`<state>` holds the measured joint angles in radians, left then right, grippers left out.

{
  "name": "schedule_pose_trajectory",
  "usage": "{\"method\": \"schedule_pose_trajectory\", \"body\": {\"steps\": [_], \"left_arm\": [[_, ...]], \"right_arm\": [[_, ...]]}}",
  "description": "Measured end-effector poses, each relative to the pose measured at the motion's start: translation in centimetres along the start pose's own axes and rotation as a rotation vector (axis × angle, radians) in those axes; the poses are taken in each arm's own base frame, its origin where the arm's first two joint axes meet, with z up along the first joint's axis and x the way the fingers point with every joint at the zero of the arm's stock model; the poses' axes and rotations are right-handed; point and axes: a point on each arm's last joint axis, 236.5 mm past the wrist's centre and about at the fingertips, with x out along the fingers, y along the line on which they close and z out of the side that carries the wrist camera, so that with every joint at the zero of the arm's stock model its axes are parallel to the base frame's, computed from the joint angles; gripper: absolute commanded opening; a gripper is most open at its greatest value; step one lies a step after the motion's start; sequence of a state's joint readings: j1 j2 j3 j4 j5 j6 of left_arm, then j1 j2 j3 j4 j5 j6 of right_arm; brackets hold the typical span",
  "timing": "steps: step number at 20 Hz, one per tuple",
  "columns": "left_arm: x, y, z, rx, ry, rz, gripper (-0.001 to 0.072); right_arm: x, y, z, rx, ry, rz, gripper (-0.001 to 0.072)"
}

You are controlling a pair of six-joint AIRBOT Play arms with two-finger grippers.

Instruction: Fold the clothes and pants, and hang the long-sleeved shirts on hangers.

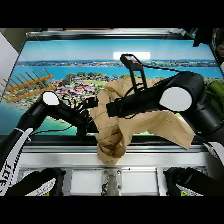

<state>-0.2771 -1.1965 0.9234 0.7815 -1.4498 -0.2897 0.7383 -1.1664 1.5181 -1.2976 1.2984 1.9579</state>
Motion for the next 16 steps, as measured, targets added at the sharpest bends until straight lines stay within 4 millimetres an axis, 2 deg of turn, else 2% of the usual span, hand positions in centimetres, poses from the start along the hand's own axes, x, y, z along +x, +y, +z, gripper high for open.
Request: {"method": "schedule_pose_trajectory", "body": {"steps": [6, 7, 8, 9, 13, 16], "left_arm": [[0.0, 0.0, 0.0, 0.002, 0.002, 0.0, 0.0011], [0.0, 0.0, 0.0, 0.002, 0.002, 0.0, 0.0011], [0.0, 0.0, 0.0, 0.002, 0.0, 0.0, 0.0011], [0.0, 0.0, 0.0, 0.002, 0.0, 0.0, 0.0011], [0.0, 0.0, 0.0, 0.002, 0.001, -0.001, 0.0011], [0.0, 0.0, 0.0, 0.002, 0.001, -0.001, 0.0012]], "right_arm": [[1.1, 1.3, 0.5, -0.006, -0.009, 0.021, 0.0038], [1.1, 1.4, 0.5, -0.005, -0.008, 0.023, 0.0199], [1.2, 1.5, 0.4, -0.003, -0.006, 0.027, 0.047], [1.2, 1.7, 0.3, 0.0, -0.003, 0.034, 0.0676], [0.2, 2.2, -0.4, -0.038, 0.019, 0.059, 0.0677], [-2.1, 0.7, -1.1, -0.05, 0.039, 0.038, 0.0677]]}}
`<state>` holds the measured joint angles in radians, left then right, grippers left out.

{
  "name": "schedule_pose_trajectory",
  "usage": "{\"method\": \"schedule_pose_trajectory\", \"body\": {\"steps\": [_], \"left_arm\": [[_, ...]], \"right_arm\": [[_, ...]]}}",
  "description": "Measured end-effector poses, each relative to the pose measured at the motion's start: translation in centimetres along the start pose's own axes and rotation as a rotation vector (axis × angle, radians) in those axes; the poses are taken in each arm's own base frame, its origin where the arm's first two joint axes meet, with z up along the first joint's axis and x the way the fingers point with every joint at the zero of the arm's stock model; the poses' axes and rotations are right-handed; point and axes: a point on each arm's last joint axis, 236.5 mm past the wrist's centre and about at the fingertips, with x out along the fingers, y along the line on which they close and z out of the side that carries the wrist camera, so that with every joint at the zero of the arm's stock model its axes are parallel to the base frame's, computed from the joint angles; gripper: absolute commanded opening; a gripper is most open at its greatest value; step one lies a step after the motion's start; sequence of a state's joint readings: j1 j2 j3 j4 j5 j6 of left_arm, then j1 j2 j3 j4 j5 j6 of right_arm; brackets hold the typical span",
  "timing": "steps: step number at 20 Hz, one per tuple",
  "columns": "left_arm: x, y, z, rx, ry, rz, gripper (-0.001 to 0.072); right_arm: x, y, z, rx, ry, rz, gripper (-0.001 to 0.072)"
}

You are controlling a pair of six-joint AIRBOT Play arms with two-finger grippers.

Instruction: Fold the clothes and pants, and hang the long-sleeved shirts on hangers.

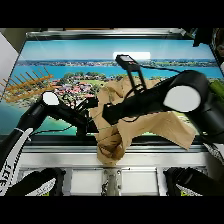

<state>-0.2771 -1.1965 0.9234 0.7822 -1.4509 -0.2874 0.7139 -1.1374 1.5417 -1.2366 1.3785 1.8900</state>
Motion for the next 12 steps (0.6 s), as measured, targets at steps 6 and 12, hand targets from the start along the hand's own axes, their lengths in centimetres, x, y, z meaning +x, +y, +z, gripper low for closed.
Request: {"method": "schedule_pose_trajectory", "body": {"steps": [6, 12], "left_arm": [[0.0, 0.0, 0.0, 0.0, 0.001, 0.0, 0.0011], [0.0, -0.1, -0.1, 0.0, 0.003, -0.004, 0.0012]], "right_arm": [[-5.5, -5.6, -1.2, -0.157, 0.032, -0.049, 0.0677], [-7.8, -8.2, -0.3, -0.263, -0.01, -0.029, 0.0677]]}}
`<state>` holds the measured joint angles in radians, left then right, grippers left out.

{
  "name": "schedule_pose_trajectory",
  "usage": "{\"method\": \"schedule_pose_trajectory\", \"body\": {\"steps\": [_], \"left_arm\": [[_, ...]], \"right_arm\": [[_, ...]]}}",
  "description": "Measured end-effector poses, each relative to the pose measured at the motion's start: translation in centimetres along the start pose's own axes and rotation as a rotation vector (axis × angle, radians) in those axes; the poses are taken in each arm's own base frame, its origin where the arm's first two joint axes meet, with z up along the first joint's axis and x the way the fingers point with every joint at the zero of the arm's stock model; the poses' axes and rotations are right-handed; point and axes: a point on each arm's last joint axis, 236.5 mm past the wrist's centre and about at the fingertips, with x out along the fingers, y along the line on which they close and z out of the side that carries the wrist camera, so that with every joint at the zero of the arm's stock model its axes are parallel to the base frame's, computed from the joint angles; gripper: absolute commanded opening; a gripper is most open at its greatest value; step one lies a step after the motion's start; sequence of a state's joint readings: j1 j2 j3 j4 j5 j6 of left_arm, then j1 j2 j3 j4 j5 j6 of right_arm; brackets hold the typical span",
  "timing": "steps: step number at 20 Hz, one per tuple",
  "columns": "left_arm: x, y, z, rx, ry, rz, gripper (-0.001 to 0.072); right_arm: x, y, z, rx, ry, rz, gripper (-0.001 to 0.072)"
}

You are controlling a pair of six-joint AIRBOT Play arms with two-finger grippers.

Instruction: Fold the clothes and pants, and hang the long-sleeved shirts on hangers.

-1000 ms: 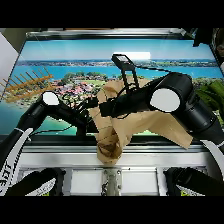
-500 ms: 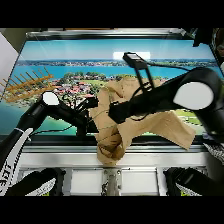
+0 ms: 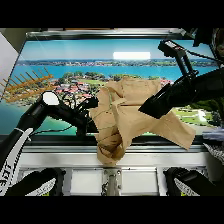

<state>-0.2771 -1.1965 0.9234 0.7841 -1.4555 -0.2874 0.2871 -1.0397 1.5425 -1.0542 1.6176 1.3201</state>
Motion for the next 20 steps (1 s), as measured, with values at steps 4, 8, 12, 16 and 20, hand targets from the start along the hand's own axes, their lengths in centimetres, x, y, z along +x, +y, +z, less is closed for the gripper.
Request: {"method": "schedule_pose_trajectory", "body": {"steps": [4, 8, 12, 16, 20], "left_arm": [[0.0, -0.1, 0.0, 0.0, 0.001, -0.002, 0.0012], [0.0, -0.1, 0.0, 0.0, 0.001, -0.002, 0.0011], [0.0, -0.1, 0.0, 0.0, 0.001, -0.003, 0.0012], [0.0, -0.1, 0.0, 0.0, 0.001, -0.003, 0.0012], [0.0, -0.1, 0.0, 0.0, 0.001, -0.003, 0.0012]], "right_arm": [[-0.4, -1.9, 0.0, -0.135, -0.021, -0.02, 0.0677], [-0.3, -4.9, -1.4, -0.19, -0.053, 0.031, 0.0677], [-0.1, -7.3, -3.6, -0.185, -0.163, 0.175, 0.0677], [0.7, -9.6, -6.5, -0.254, -0.263, 0.227, 0.0677], [2.2, -10.0, -8.3, -0.343, -0.337, 0.281, 0.0627]]}}
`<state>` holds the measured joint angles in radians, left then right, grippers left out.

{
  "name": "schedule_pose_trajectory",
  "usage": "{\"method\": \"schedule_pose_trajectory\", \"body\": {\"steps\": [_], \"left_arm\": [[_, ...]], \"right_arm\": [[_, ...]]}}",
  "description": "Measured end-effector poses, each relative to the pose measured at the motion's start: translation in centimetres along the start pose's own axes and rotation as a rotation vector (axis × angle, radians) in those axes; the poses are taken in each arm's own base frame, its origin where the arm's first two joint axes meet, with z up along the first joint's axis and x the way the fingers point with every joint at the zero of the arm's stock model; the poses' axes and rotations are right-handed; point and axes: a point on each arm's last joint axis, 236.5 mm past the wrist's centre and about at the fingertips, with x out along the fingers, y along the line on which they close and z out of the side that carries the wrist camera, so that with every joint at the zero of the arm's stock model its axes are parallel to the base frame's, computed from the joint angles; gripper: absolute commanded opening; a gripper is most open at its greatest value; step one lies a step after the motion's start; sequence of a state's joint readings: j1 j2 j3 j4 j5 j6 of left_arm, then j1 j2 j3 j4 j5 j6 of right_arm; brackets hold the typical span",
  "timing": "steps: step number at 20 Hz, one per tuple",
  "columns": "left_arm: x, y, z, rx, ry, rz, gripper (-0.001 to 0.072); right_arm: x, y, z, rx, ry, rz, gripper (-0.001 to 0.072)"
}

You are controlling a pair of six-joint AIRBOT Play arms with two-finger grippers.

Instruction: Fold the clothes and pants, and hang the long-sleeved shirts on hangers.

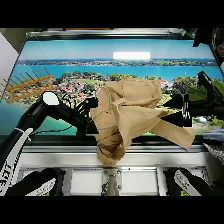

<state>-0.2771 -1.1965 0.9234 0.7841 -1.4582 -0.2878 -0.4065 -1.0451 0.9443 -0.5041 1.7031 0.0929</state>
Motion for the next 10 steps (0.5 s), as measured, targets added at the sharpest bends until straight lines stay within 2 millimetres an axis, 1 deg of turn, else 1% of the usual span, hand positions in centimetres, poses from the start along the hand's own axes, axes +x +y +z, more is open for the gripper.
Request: {"method": "schedule_pose_trajectory", "body": {"steps": [1, 2, 6, 10], "left_arm": [[0.0, 0.0, 0.0, 0.0, 0.0, 0.0, 0.0011], [0.0, 0.0, 0.0, 0.0, 0.0, 0.0, 0.0012], [0.0, 0.0, 0.0, 0.0, 0.0, 0.0, 0.0011], [0.0, 0.0, 0.0, 0.0, 0.0, 0.001, 0.0012]], "right_arm": [[0.2, -0.1, -0.1, -0.01, -0.027, 0.015, 0.0537], [0.5, -0.1, 0.1, -0.02, -0.064, 0.035, 0.0518], [1.5, -0.4, 0.6, -0.024, -0.178, 0.125, 0.0519], [3.1, -0.3, 0.5, -0.003, -0.216, 0.207, 0.0518]]}}
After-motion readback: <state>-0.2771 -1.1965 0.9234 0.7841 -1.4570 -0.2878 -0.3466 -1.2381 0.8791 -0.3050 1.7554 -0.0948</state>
